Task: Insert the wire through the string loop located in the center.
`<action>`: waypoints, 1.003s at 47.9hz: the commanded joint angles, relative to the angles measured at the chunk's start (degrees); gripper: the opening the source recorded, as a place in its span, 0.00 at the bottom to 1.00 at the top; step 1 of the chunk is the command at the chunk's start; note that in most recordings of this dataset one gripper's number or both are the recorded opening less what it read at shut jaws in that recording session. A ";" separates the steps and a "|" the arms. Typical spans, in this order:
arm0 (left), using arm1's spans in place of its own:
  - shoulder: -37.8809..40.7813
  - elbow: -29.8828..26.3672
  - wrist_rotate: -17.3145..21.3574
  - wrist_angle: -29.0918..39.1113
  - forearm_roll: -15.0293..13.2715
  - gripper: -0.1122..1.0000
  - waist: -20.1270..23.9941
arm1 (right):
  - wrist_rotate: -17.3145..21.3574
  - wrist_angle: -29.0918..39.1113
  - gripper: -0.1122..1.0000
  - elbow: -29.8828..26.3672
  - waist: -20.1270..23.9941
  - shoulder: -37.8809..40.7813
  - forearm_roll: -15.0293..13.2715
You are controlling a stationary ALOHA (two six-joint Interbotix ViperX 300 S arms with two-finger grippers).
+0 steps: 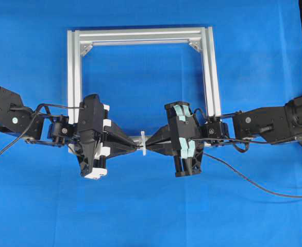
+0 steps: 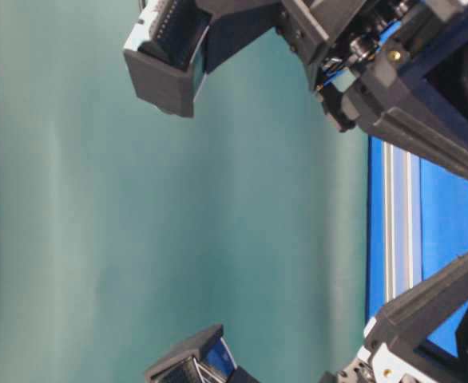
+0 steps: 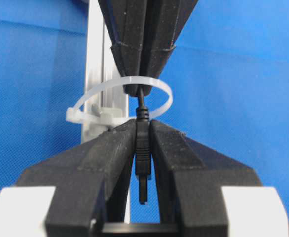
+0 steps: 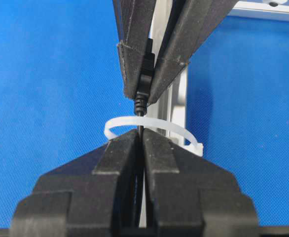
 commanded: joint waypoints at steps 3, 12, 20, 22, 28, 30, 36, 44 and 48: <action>-0.79 -0.79 -0.09 -0.09 0.00 0.18 -0.18 | 0.00 -0.35 0.08 -0.62 -0.26 -0.70 0.09; -0.70 -0.88 -0.09 -0.09 0.00 0.18 -0.18 | -0.09 -0.26 0.08 -0.62 -0.26 -0.70 0.09; -0.70 -0.79 -0.09 -0.09 0.09 0.18 -0.18 | -0.09 -0.18 0.09 -0.79 -0.18 -0.70 0.09; -0.70 -0.79 -0.09 0.00 0.09 0.18 -0.18 | -0.09 -0.18 0.11 -0.79 -0.26 -0.70 0.09; -0.79 -0.79 -0.09 -0.09 0.00 0.18 -0.18 | 0.09 -0.09 0.30 -0.79 -0.26 -0.70 0.09; -0.70 -0.88 -0.09 -0.09 0.00 0.18 -0.18 | 0.09 -0.09 0.40 -0.70 -0.26 -0.70 0.09; -0.79 -0.88 -0.09 -0.09 0.00 0.18 -0.18 | 0.09 0.00 0.74 -0.62 -0.18 -0.70 0.09; -0.79 -0.88 -0.09 -0.09 0.00 0.18 -0.18 | 0.09 0.88 0.94 -0.70 -0.26 -0.70 0.09; -0.79 -0.88 0.00 -0.09 0.09 0.18 -0.18 | 0.09 0.97 0.94 -0.70 -0.26 -0.70 0.09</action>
